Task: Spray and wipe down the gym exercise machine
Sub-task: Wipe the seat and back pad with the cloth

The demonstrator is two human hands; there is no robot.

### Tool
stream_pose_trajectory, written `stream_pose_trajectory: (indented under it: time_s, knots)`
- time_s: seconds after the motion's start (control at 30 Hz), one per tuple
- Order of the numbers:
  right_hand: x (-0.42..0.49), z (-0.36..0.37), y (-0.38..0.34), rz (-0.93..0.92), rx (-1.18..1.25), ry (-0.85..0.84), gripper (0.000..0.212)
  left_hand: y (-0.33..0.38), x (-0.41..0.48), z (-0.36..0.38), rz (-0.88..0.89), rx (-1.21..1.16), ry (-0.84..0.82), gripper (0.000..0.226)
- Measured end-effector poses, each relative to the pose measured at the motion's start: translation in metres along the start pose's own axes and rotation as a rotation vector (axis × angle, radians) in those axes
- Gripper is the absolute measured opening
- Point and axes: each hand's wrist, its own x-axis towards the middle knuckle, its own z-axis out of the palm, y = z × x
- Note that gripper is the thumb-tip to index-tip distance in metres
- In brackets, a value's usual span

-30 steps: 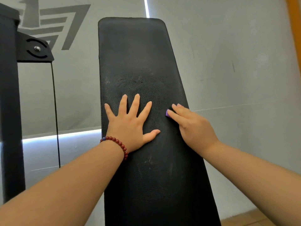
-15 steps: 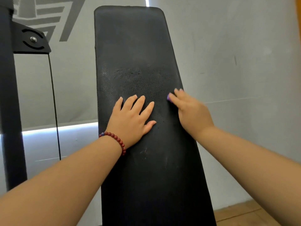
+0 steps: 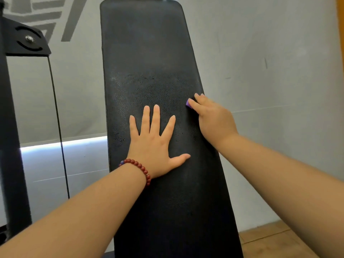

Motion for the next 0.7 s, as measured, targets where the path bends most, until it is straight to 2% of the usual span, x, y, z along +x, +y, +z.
stream_pose_trajectory:
  time_s: [0.1,0.17,0.3,0.37,0.43,0.53,0.7]
  knots:
    - [-0.009,0.006,-0.010,0.061,0.072,0.052,0.050,-0.002,0.001,-0.002,0.008,0.014,-0.030,0.110]
    - [-0.039,0.009,-0.014,-0.015,0.082,0.119,0.049,-0.003,0.001,-0.003,0.011,0.018,-0.048,0.112]
    - [-0.071,0.005,-0.007,-0.187,0.067,0.058,0.047,-0.001,-0.002,-0.002,0.009,0.033,-0.041,0.114]
    - [-0.053,0.004,-0.001,-0.178,0.036,0.075,0.047,0.000,-0.004,-0.003,0.006,0.027,-0.022,0.113]
    - [-0.034,0.004,-0.001,-0.093,0.021,0.085,0.049,0.003,-0.010,-0.001,0.026,0.009,0.012,0.107]
    - [-0.040,0.007,-0.008,-0.011,0.086,0.110,0.050,0.006,-0.020,0.004,0.074,-0.038,0.083,0.101]
    - [-0.089,0.002,-0.007,-0.172,0.088,0.009,0.048,0.006,-0.025,0.002,0.088,-0.018,-0.007,0.114]
